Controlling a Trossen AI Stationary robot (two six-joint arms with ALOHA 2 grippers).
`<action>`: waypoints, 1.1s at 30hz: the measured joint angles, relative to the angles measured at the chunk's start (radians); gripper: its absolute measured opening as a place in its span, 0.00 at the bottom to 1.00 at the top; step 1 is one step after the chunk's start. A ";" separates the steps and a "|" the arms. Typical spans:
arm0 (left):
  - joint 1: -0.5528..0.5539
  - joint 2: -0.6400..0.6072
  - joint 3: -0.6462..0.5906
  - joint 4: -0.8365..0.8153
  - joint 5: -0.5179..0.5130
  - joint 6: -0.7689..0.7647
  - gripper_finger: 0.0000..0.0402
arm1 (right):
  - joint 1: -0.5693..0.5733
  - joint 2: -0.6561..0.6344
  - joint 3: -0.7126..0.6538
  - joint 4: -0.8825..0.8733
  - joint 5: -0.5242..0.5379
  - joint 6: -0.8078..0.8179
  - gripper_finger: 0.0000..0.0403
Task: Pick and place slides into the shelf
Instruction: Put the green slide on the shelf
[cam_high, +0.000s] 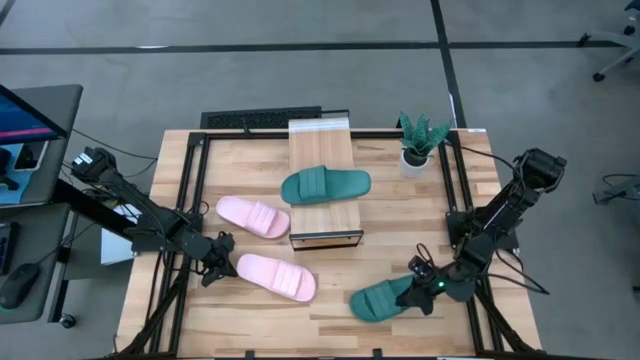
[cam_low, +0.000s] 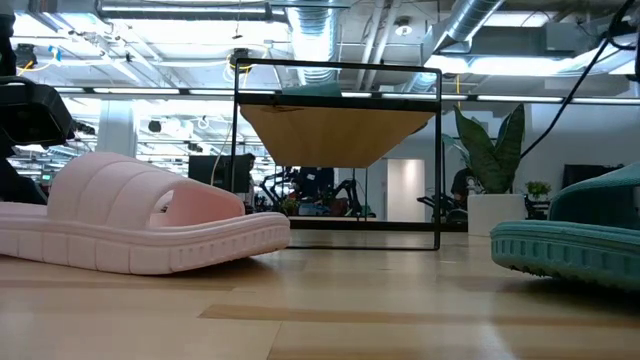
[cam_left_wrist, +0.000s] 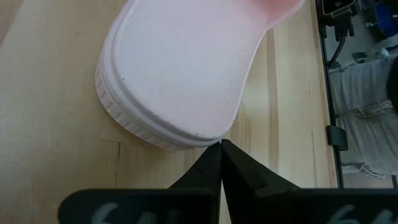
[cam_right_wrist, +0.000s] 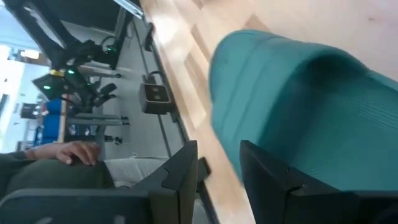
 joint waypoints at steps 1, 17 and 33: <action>0.000 0.000 0.000 0.000 0.000 0.000 0.00 | 0.000 0.000 0.000 -0.007 -0.003 0.001 0.28; 0.000 0.000 0.000 0.000 0.000 0.000 0.00 | -0.059 0.000 0.000 -0.064 -0.117 -0.007 0.28; 0.000 0.000 0.000 0.000 0.000 0.000 0.00 | -0.081 0.000 0.000 -0.055 -0.119 -0.001 0.28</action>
